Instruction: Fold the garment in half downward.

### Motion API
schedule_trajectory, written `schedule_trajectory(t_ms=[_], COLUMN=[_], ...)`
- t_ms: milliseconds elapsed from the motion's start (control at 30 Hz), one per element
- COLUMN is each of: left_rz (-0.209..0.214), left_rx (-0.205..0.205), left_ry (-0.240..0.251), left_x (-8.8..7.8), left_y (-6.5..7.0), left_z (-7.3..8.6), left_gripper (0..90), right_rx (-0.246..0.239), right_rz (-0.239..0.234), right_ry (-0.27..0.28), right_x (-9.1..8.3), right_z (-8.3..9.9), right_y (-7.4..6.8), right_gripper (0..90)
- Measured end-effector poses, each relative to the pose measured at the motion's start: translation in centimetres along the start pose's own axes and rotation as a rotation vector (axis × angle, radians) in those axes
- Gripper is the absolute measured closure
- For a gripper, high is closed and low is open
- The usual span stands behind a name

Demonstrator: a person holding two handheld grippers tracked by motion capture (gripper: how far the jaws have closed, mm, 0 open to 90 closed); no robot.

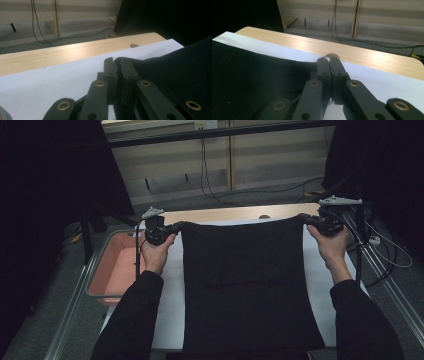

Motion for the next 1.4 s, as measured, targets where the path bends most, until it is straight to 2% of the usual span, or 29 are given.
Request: schedule_trajectory(t_ms=[333,533,600,667,733,800,867,900,1000,1067,1200,1300,1400], left_rz=[-0.018,-0.034,-0.041,-0.040,-0.042,-0.061,-0.076,-0.083,-0.104,-0.096,-0.079,-0.075,-0.070], left_rx=[0.008,0.007,0.014,-0.005,0.000,0.020,0.013,0.015,0.018,0.028,0.047,0.067,0.087], left_ry=[-0.017,-0.021,-0.037,-0.036,-0.036,-0.037,-0.036,-0.038,-0.053,-0.061,-0.077,-0.106,-0.118], left_x=[1.7,1.9,2.1,2.1,2.3,2.4,2.4,2.4,2.2,2.0,1.7,1.5,1.7], left_y=[-0.7,-1.2,-1.3,-1.4,-1.2,-1.0,-0.9,-0.8,-0.6,-0.2,1.0,1.6,2.3], left_z=[-0.4,-0.9,-0.7,-0.6,-0.5,-0.5,-0.5,-0.5,-0.1,0.4,2.0,3.2,4.5], left_gripper=[84.8,84.8,84.7,84.4,83.2,76.4,61.8,58.2,48.5,46.4,33.2,23.9,18.4], right_rx=[0.017,0.024,0.029,0.039,0.050,0.055,0.084,0.090,0.078,0.071,0.045,0.021,-0.008], right_rz=[-0.004,-0.006,-0.007,-0.008,-0.023,-0.003,0.019,0.024,0.015,-0.005,-0.059,-0.102,-0.138], right_ry=[0.006,0.016,0.016,0.008,-0.005,-0.011,-0.006,-0.004,-0.009,-0.009,-0.012,-0.017,-0.046], right_x=[1.7,2.3,2.5,2.9,3.2,3.4,3.3,3.1,2.7,2.3,1.6,1.1,0.9], right_z=[-1.2,-1.9,-2.0,-1.8,-1.5,-1.3,-1.3,-1.3,-1.1,-0.8,0.3,1.5,3.0], right_y=[1.1,1.1,1.0,0.9,1.1,1.4,1.8,1.9,1.6,0.9,-0.8,-2.4,-3.6], right_gripper=[87.5,87.5,87.4,87.1,85.5,74.8,62.4,59.8,58.5,58.3,65.1,66.8,68.4])
Point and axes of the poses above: each handheld gripper's, and its own axes: x roughly forward along the jaws, z roughly out of its underside, y roughly to its right, the point moved 3 cm from there along x, roughly forward along the jaws, and after that the axes turned 1 degree about -x, right-handed, at the moved point
